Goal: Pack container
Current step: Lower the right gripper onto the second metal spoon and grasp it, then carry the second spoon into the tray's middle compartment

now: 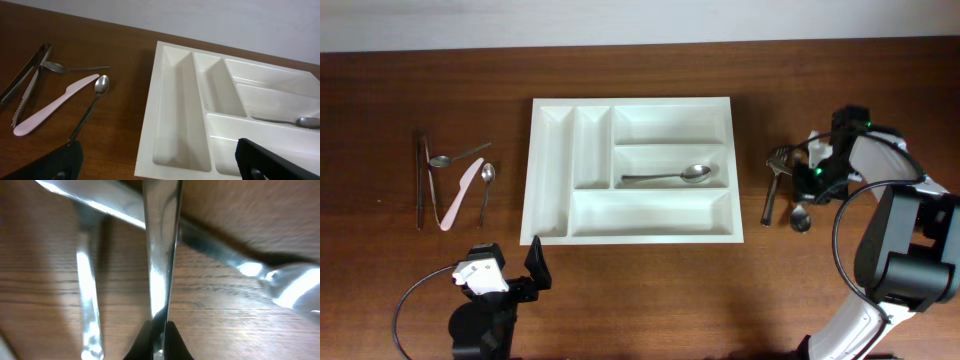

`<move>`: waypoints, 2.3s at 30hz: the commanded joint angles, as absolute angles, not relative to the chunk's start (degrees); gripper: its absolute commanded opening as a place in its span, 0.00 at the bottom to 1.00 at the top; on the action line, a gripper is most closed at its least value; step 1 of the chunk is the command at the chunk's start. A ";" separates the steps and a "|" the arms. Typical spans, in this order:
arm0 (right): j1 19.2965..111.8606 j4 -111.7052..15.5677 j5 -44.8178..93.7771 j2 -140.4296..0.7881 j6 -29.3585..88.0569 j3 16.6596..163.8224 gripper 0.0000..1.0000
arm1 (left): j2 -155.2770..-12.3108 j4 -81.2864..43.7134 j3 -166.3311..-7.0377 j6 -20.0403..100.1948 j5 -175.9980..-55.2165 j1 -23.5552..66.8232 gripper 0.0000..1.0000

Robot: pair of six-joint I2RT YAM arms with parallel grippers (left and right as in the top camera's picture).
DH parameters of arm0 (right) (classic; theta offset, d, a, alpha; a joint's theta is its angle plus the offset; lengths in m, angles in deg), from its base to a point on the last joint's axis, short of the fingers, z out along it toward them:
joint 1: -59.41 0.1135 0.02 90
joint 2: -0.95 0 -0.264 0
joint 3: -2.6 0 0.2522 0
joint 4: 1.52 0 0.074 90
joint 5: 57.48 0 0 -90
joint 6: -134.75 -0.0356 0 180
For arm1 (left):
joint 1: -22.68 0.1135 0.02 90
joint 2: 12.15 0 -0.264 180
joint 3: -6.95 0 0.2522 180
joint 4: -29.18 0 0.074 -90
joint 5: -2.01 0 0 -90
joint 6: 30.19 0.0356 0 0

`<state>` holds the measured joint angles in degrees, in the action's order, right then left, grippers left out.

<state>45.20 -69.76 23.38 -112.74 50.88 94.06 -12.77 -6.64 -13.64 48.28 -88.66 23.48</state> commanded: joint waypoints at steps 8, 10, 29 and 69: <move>45.70 -75.36 17.08 -112.89 50.42 107.72 0.04 | -12.44 -6.69 -13.44 49.25 -88.68 23.70 0.99; 46.40 -75.29 14.39 -112.89 49.41 108.42 0.04 | -12.44 -6.71 -13.44 49.25 -88.70 23.70 0.99; 64.43 -66.37 8.88 -112.89 45.30 109.33 0.04 | -12.44 -6.69 -13.44 49.25 -88.68 23.70 0.99; 77.48 -69.35 17.87 -116.91 110.72 109.16 0.04 | -12.44 -6.69 -13.44 49.25 -88.68 23.70 0.99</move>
<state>77.00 -69.06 20.77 -115.08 109.52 108.00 -12.77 -6.67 -13.66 48.28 -88.66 23.48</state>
